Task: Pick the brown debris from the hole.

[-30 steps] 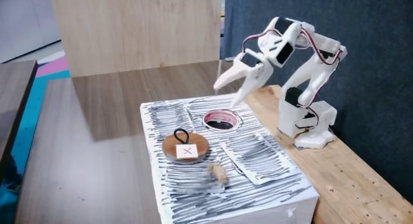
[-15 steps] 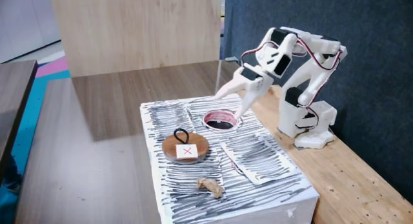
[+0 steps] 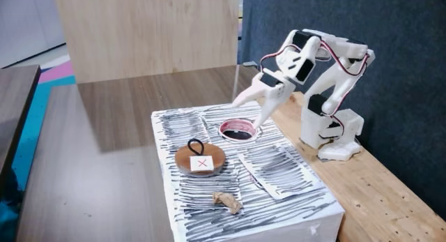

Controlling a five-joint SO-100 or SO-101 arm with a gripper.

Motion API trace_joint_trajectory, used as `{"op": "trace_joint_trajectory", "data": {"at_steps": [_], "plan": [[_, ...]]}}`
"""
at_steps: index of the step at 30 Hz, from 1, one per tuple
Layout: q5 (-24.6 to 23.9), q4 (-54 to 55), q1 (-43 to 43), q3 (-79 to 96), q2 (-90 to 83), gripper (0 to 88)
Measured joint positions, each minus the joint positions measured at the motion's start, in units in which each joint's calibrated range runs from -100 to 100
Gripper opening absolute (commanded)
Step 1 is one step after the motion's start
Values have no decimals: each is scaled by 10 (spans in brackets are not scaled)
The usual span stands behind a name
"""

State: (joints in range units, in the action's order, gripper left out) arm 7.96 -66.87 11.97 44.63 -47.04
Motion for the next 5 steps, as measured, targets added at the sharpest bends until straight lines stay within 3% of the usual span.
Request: {"op": "trace_joint_trajectory", "data": {"at_steps": [5], "plan": [[0, 0, 0, 0, 0, 510]]}}
